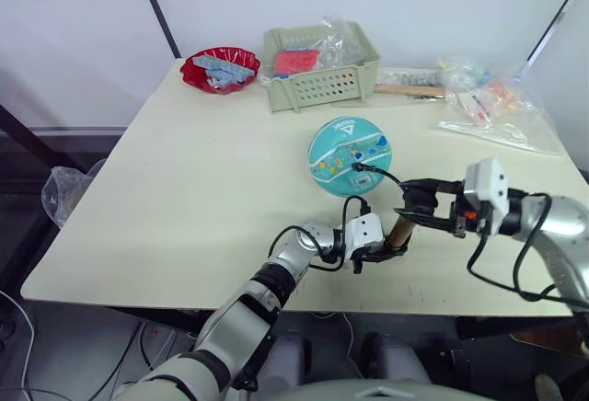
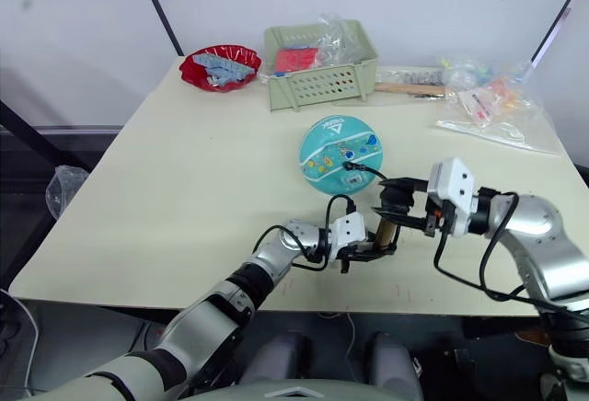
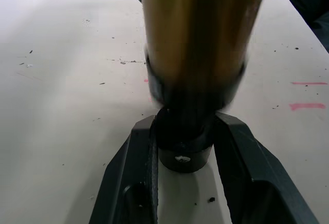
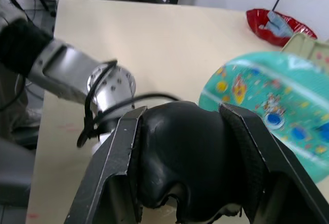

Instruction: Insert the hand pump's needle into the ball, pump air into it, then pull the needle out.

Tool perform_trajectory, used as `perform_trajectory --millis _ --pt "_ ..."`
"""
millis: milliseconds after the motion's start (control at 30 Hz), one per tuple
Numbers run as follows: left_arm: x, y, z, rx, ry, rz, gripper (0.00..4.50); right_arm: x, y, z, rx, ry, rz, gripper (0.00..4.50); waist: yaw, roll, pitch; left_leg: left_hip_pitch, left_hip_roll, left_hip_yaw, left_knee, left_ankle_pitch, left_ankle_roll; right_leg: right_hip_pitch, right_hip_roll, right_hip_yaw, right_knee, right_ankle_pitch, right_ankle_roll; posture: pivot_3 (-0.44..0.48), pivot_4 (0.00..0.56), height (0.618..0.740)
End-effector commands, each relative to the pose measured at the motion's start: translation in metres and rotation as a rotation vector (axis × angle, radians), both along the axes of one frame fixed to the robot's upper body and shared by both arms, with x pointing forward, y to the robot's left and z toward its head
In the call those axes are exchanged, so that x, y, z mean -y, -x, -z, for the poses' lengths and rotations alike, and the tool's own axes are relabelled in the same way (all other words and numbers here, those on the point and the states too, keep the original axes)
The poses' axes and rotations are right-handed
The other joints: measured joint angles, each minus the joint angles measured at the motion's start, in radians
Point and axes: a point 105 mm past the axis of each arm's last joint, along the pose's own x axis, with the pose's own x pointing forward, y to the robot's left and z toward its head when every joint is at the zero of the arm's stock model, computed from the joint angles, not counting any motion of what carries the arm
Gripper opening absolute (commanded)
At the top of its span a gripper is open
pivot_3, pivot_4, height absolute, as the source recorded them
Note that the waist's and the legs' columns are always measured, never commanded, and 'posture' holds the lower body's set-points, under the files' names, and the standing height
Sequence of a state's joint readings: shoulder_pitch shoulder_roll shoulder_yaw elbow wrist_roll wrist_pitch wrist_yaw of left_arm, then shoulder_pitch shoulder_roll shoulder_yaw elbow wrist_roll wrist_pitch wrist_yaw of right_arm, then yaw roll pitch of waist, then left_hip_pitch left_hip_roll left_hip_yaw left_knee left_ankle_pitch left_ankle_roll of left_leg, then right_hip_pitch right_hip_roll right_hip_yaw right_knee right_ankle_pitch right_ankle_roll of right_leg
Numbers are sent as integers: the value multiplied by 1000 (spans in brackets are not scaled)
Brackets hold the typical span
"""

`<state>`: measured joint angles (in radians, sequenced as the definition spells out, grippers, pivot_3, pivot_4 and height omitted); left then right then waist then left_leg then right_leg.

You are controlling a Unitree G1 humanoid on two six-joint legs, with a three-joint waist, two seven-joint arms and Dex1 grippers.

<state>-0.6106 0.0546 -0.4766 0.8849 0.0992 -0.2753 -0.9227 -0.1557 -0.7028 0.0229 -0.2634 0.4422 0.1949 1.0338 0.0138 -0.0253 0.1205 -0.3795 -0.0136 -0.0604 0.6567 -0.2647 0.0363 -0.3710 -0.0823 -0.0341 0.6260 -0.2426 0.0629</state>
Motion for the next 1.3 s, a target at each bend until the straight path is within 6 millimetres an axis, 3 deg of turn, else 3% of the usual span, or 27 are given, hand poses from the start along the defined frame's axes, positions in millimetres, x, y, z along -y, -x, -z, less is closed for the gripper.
perform_trajectory --millis 33,233,433,533,767,967,1067,1300 --pt "-37 22 58 -136 -224 -23 1068 6 5 42 -113 73 15 1651 0 0 -1 0 0 0 0 0 0 0 0 0 0 0 0 0 150 740" --pt "-38 23 60 -142 -237 -30 1068 8 -3 19 -51 20 26 1651 0 0 -1 1 0 0 0 0 0 0 0 1 0 -1 -2 0 150 740" --pt "-38 20 59 -132 -237 -32 1068 12 -9 -62 81 -65 -22 1651 1 7 7 0 0 0 0 0 0 -1 -1 2 0 0 -2 0 150 740" --pt "-38 21 59 -133 -237 -29 1068 15 -6 -93 111 -71 -37 1651 2 12 11 -4 -1 0 0 0 0 -3 -2 1 0 3 -4 0 150 740" --pt "-38 21 60 -136 -239 -24 1068 24 3 -143 146 -97 -32 1651 2 10 16 -7 -2 1 0 0 0 -6 -4 1 0 2 -4 0 150 740" --pt "-40 23 60 -139 -241 -20 1068 24 11 -171 163 -143 -38 1651 2 10 16 -7 -2 0 0 0 0 -6 -5 1 0 3 -3 0 150 740" --pt "-40 23 60 -140 -241 -18 1068 22 9 -172 158 -141 -31 1651 2 10 17 -8 -2 1 0 0 0 -6 -5 1 0 3 -3 0 150 740" --pt "-39 23 60 -139 -235 -19 1068 20 -2 -93 3 21 2 1651 1 5 14 -9 -2 -1 0 0 0 -6 -4 -1 -1 2 -3 0 150 740"
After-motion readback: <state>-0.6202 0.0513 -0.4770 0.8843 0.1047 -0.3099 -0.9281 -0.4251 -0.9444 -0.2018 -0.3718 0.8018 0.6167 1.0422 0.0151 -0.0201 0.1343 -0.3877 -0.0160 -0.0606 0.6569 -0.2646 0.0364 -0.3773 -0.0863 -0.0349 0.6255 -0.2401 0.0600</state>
